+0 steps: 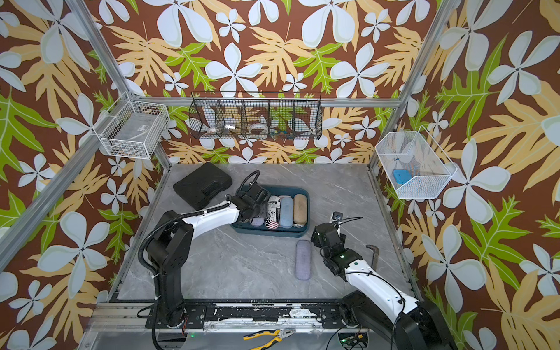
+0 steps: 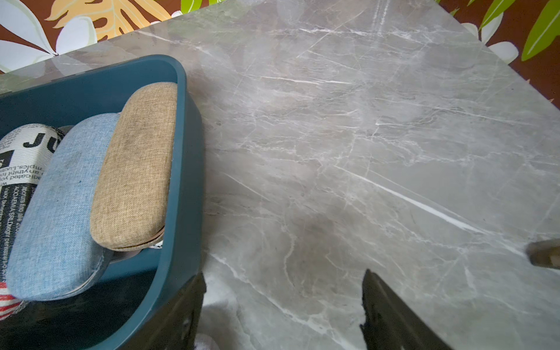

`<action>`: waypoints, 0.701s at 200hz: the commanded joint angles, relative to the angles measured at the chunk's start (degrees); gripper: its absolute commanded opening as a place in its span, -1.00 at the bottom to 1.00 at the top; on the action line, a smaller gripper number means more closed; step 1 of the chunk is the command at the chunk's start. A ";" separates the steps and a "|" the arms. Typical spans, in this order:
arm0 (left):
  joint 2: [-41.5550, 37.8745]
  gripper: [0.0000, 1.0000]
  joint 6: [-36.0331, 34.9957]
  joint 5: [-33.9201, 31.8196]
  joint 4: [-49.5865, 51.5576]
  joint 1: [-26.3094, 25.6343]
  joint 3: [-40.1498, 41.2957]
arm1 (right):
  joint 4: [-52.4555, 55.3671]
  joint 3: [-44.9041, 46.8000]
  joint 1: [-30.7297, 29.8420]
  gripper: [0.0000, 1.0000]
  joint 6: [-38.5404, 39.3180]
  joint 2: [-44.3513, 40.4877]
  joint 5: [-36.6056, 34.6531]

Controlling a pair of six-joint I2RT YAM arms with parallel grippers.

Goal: Put the glasses cases into the storage boxes
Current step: Place the glasses case in the storage box.

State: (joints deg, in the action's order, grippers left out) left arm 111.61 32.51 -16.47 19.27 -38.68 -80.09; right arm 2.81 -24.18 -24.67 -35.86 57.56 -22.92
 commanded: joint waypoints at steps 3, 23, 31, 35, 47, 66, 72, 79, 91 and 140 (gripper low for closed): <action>-0.64 0.46 -0.78 -0.48 -1.25 0.00 -0.41 | -0.94 -0.44 0.05 0.61 -0.28 0.60 -0.65; -1.75 0.54 -0.57 -0.50 -1.14 0.00 -0.36 | -1.23 -0.69 0.00 0.62 -0.33 1.04 -0.46; -2.49 0.57 -0.44 -0.41 -1.01 0.00 -0.41 | -1.31 -0.77 -0.02 0.61 -0.27 1.15 -0.38; -2.87 0.58 -0.51 -0.33 -0.99 0.00 -0.50 | -1.36 -0.78 0.05 0.61 -0.30 1.15 -0.37; -4.34 0.59 -0.43 0.07 -1.07 0.00 -0.50 | -1.40 -0.86 0.04 0.61 -0.28 1.33 -0.35; -6.88 0.64 -0.05 0.53 -0.98 -0.08 -0.59 | -1.41 -0.95 0.06 0.61 -0.27 1.41 -0.27; -7.74 0.64 0.22 0.96 -0.94 -0.08 -0.51 | -1.40 -0.89 0.05 0.61 -0.28 1.41 -0.26; -8.74 0.64 0.67 1.60 -1.26 -0.16 -0.21 | -1.45 -0.81 0.01 0.61 -0.28 1.33 -0.25; -10.75 0.65 1.95 2.99 -2.40 -0.55 0.87 | -1.51 -0.70 0.01 0.61 -0.40 1.16 -0.43; -16.01 0.66 11.23 8.25 -7.23 -6.51 6.06 | -1.31 -0.42 0.05 0.61 -0.53 0.46 -0.84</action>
State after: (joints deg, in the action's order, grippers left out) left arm 96.79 37.80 -11.84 15.59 -42.87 -75.42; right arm 2.20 -24.64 -24.67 -35.83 58.46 -22.72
